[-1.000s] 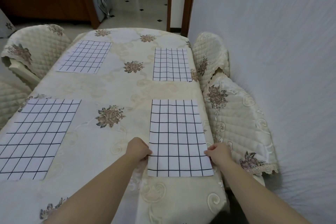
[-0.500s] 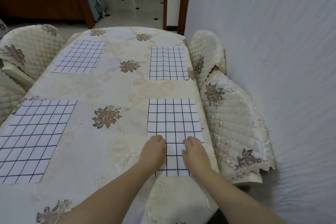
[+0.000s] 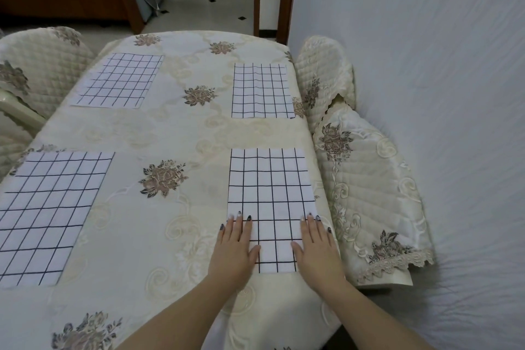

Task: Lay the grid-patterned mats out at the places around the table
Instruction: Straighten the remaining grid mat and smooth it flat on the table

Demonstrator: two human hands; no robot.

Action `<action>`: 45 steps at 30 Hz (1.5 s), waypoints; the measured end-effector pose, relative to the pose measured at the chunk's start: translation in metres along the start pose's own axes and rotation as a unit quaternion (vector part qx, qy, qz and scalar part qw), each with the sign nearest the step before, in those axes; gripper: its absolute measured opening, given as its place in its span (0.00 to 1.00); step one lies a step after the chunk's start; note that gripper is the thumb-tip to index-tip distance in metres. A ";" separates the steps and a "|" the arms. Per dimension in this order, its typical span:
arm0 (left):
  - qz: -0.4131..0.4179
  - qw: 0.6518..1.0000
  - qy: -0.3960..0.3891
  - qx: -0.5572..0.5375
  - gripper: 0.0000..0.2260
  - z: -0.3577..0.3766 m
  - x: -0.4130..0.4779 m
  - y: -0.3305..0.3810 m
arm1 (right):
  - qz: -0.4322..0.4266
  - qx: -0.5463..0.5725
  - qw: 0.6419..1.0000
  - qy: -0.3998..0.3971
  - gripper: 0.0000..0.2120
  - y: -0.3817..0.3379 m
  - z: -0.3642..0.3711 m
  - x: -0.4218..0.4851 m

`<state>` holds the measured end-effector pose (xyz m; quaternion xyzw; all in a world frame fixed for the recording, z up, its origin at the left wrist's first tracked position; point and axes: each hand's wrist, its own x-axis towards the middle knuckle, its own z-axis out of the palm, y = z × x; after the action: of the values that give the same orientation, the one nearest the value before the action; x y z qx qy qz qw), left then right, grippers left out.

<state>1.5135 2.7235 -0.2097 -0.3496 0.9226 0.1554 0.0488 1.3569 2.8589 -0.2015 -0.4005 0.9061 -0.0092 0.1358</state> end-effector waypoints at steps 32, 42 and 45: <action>0.015 1.000 -0.022 -0.009 0.23 -0.054 0.203 0.007 | -0.117 0.030 0.992 -0.039 0.26 -0.068 -0.044 0.191; -0.095 0.992 -0.071 0.040 0.39 -0.078 0.193 -0.026 | -0.044 -0.003 0.995 -0.085 0.42 -0.023 -0.064 0.186; -0.111 0.991 -0.060 0.046 0.41 -0.088 0.180 -0.040 | -0.011 -0.006 0.994 -0.110 0.44 -0.012 -0.072 0.180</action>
<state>1.4062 2.5532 -0.1720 -0.4369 0.8799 0.1273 0.1366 1.2317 2.7136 -0.1737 -0.4101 0.8811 0.0387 0.2325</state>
